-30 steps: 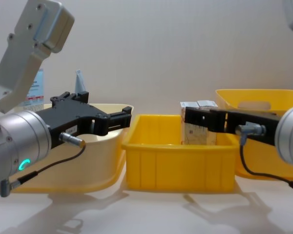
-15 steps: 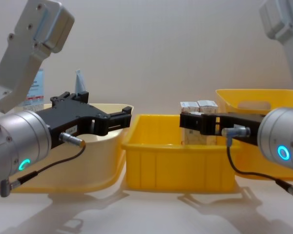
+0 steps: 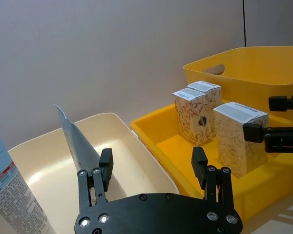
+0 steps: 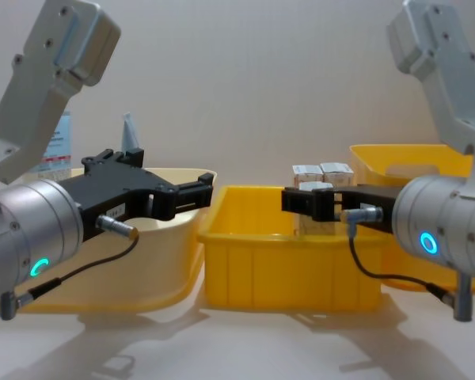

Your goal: Bimanual collaborative sorting of washing and personal care products

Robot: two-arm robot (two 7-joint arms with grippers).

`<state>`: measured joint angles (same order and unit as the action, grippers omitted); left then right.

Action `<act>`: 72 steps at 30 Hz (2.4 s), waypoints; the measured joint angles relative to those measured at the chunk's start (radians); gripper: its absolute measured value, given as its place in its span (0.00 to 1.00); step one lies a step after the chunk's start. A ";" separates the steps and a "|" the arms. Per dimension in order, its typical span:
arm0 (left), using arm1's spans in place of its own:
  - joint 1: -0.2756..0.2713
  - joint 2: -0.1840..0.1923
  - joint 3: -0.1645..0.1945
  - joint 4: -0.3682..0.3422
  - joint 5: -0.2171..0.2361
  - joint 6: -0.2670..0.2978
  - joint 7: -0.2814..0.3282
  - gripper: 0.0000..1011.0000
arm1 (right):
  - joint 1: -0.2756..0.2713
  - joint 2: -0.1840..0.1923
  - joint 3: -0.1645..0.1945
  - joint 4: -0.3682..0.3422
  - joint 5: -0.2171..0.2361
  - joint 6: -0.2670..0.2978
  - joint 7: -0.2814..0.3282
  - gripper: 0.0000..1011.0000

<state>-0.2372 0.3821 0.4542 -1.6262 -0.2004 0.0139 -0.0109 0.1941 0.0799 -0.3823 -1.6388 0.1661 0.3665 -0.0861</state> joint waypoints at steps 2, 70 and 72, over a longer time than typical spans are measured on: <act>0.000 0.000 0.000 0.000 0.000 0.000 0.000 0.99 | 0.007 -0.002 0.000 0.008 -0.003 0.001 0.000 0.99; 0.000 0.000 0.000 0.000 0.000 0.000 0.000 0.99 | 0.096 -0.067 0.003 0.149 -0.082 0.013 0.002 0.71; 0.000 0.000 0.000 0.000 0.000 0.000 0.000 0.99 | 0.096 -0.067 0.003 0.150 -0.083 0.013 0.003 0.67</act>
<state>-0.2372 0.3821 0.4542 -1.6262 -0.2003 0.0139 -0.0109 0.2904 0.0127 -0.3794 -1.4886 0.0834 0.3796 -0.0835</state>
